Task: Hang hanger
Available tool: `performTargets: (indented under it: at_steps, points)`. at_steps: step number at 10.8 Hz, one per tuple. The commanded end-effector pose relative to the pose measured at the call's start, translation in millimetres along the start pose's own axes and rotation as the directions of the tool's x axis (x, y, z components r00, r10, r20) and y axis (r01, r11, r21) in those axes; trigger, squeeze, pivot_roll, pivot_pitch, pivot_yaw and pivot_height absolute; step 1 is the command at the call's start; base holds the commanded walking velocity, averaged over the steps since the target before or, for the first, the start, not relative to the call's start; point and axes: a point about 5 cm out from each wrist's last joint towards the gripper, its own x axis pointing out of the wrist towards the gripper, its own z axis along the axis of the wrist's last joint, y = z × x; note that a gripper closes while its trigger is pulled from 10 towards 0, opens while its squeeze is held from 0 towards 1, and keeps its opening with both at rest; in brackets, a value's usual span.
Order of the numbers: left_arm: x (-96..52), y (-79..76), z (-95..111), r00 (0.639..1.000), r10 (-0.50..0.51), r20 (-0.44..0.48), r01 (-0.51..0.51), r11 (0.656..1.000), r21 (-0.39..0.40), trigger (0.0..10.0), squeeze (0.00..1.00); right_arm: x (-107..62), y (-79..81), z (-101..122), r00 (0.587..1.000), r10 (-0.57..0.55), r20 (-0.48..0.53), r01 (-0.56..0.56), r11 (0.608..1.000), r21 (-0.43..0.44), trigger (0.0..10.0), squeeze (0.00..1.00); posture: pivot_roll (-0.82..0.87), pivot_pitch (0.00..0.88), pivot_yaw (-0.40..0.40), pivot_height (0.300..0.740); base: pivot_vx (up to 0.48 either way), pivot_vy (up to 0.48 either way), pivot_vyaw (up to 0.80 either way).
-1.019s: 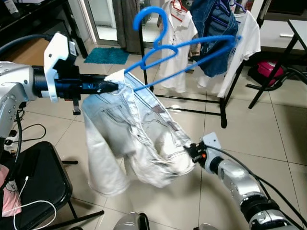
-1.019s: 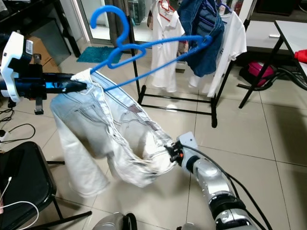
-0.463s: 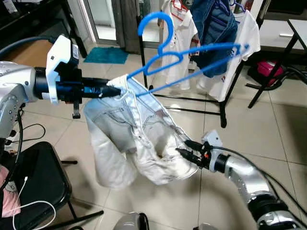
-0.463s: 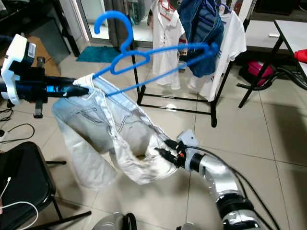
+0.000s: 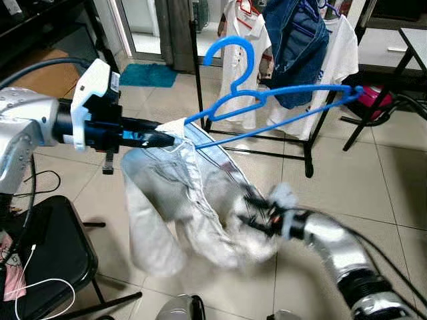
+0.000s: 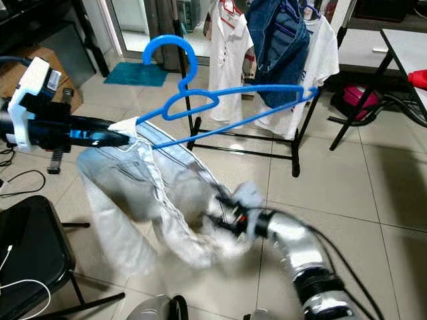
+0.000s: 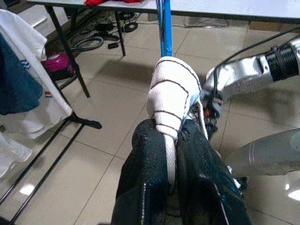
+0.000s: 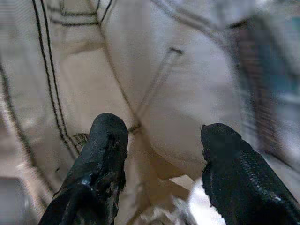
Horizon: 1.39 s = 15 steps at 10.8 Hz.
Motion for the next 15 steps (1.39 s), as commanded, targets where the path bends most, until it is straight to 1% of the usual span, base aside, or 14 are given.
performTargets:
  at_steps: [1, 2, 3, 4, 5, 7, 8, 9, 10, 12, 15]
  points:
    - [-1.6, -0.7, 11, 1.0, -0.006, 0.024, 0.005, 0.999, 0.041, 0.0, 0.0, 3.5, 6.3, -5, 0.999, 0.034, -0.027, -0.033, 0.999, 0.009, 10.0, 0.0, -0.02, 0.096, 0.099, 0.74, 0.0, 0.0, 0.0]
    - [-1.0, -1.3, 12, 1.0, -0.014, 0.027, 0.013, 0.999, 0.042, 0.0, 0.0, 5.6, 9.4, -11, 0.999, 0.037, -0.04, -0.036, 0.999, 0.034, 10.0, 0.0, -0.02, 0.099, 0.103, 0.74, 0.0, 0.0, 0.0]
    - [-1.2, -0.6, 14, 1.0, -0.016, 0.027, 0.015, 0.999, 0.045, 0.0, 0.0, 7.2, 11.5, -14, 0.998, 0.038, -0.04, -0.035, 0.997, 0.063, 3.9, 0.0, -0.01, 0.101, 0.106, 0.74, 0.0, 0.0, 0.0]
    - [-1.9, 0.4, 14, 1.0, -0.01, 0.025, 0.009, 0.999, 0.048, 0.0, 0.0, 6.4, 12.1, -16, 0.998, 0.044, -0.039, -0.041, 0.996, 0.082, 0.0, 0.0, -0.01, 0.101, 0.107, 0.74, 0.0, 0.0, 0.0]
    - [-3.7, 2.5, 14, 1.0, 0.005, 0.021, -0.006, 0.999, 0.051, 0.0, 0.0, 3.0, 12.4, -19, 0.998, 0.052, -0.043, -0.048, 0.993, 0.105, 0.0, 0.0, -0.02, 0.101, 0.106, 0.74, 0.0, 0.0, 0.0]
    - [-7.2, 6.0, 17, 0.999, 0.031, 0.024, -0.033, 0.997, 0.064, 0.0, 0.0, -6.5, 15.1, -33, 0.991, 0.089, -0.104, -0.073, 0.986, 0.15, 0.0, 0.0, -0.02, 0.098, 0.1, 0.74, 0.0, 0.0, 0.0]
    - [-8.0, 6.6, 18, 0.999, 0.037, 0.026, -0.038, 0.997, 0.068, 0.0, 0.0, -8.4, 16.0, -37, 0.988, 0.093, -0.123, -0.073, 0.984, 0.161, 0.0, 0.0, -0.02, 0.097, 0.099, 0.74, 0.0, 0.0, 0.0]
    - [-9.2, 7.6, 19, 0.999, 0.047, 0.029, -0.049, 0.996, 0.074, 0.0, 0.0, -10.2, 15.6, -42, 0.986, 0.084, -0.147, -0.056, 0.981, 0.185, 0.0, 0.0, -0.02, 0.096, 0.097, 0.74, 0.0, 0.0, 0.0]
    - [-10.5, 8.6, 19, 0.998, 0.053, 0.03, -0.056, 0.996, 0.076, 0.0, 0.0, -13.5, 13.8, -50, 0.975, 0.059, -0.213, -0.017, 0.981, 0.195, 0.0, 0.0, -0.02, 0.095, 0.096, 0.74, 0.0, 0.0, 0.0]
    - [-11.4, 9.8, 19, 0.998, 0.062, 0.033, -0.064, 0.995, 0.08, 0.0, 0.0, -16.9, 11.0, -56, 0.966, 0.017, -0.26, 0.033, 0.981, 0.19, 0.0, 0.0, -0.03, 0.089, 0.089, 0.74, 0.0, 0.0, 0.0]
    - [-10.6, 10.5, 20, 0.997, 0.066, 0.041, -0.07, 0.994, 0.084, 0.0, 0.0, -14.5, 7.1, -55, 0.966, -0.027, -0.259, 0.078, 0.979, 0.191, 0.0, 0.0, -0.03, 0.079, 0.084, 0.74, 0.0, 0.0, 0.0]
